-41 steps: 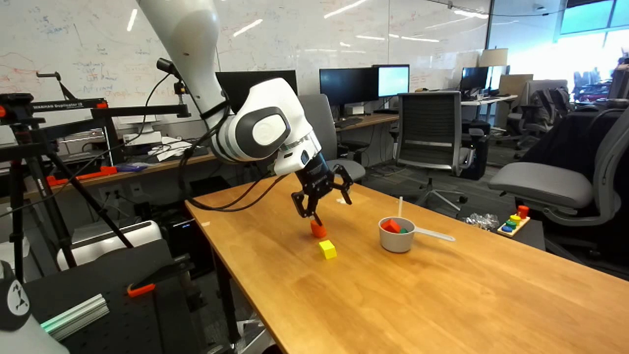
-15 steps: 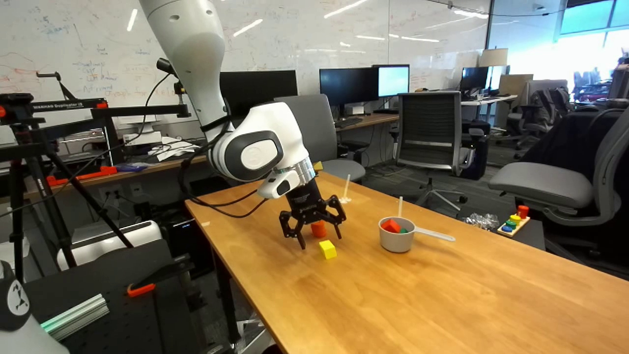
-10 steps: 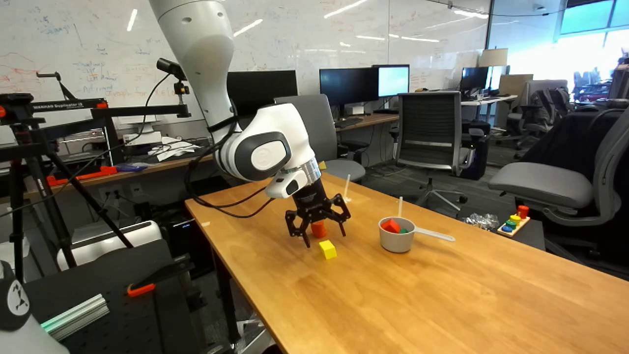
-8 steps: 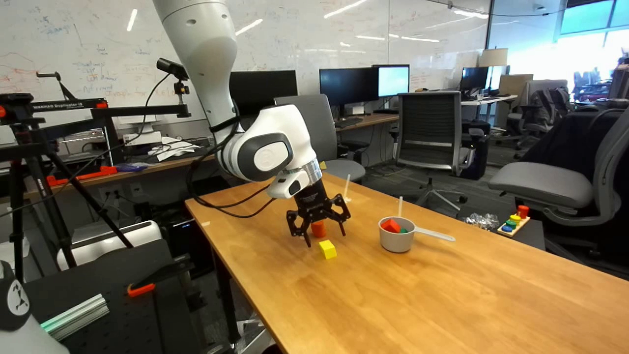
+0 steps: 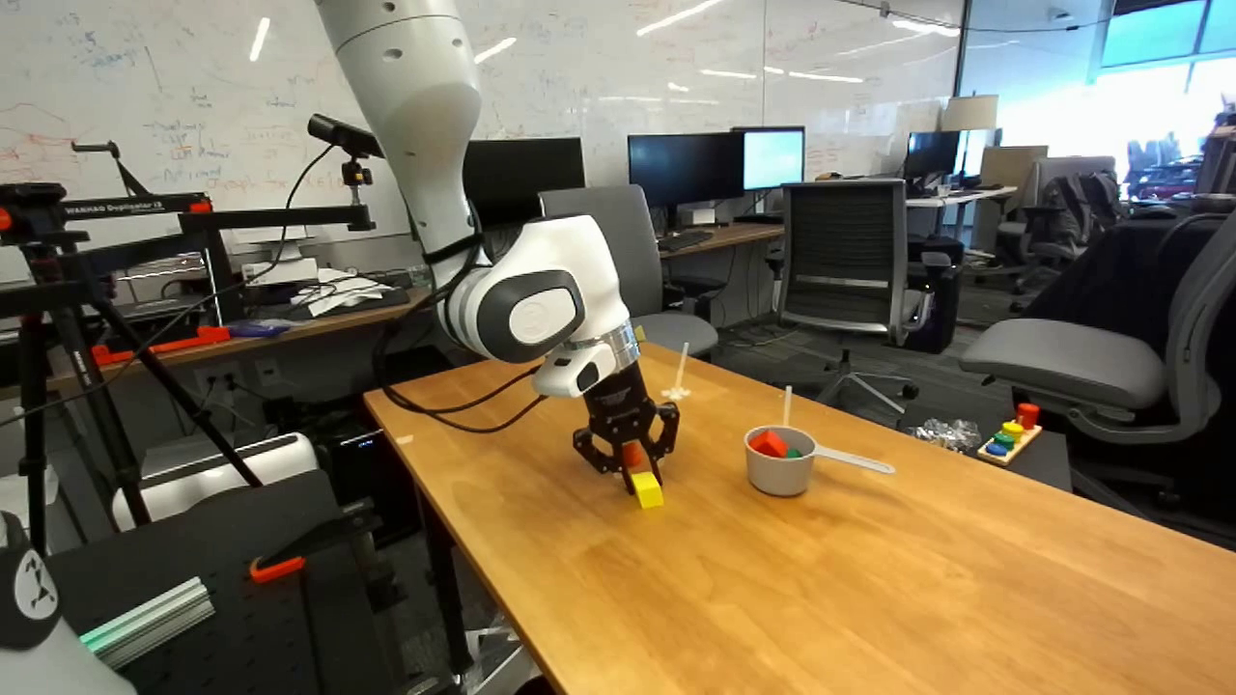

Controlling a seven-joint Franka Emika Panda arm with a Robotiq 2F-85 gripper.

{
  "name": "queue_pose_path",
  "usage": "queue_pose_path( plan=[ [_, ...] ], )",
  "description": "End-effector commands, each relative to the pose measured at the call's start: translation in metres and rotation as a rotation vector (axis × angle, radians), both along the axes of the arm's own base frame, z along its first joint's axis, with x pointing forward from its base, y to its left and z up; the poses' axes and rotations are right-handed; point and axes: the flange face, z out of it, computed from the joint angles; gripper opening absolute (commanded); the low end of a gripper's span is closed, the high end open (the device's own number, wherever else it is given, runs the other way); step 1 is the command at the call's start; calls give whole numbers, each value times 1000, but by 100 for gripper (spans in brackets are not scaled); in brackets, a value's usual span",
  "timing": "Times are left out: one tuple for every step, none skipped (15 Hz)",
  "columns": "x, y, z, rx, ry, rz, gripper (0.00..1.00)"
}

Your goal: Put all the blocks in the gray pot one at a time except the orange cylindrical block

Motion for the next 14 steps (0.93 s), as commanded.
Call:
queue_pose_path(
  plan=[
    [5, -3, 0, -6, 19, 4, 8],
    [4, -4, 2, -10, 20, 0, 8],
    [5, -5, 6, -16, 15, -2, 8],
    [5, -8, 9, -23, 11, -6, 8],
    [6, -11, 14, -28, 2, -12, 8],
    [8, -15, 20, -34, -6, -17, 8],
    [9, -19, 26, -45, -20, -23, 8],
    [12, -22, 32, -54, -32, -28, 8],
    [14, -26, 39, -63, -47, -32, 8],
    [17, -29, 46, -72, -60, -37, 8],
    [19, -31, 53, -81, -76, -41, 8],
    [21, -33, 60, -91, -88, -43, 8],
    [23, -35, 67, -102, -102, -44, 8],
    [26, -39, 76, -113, -119, -48, 8]
  ],
)
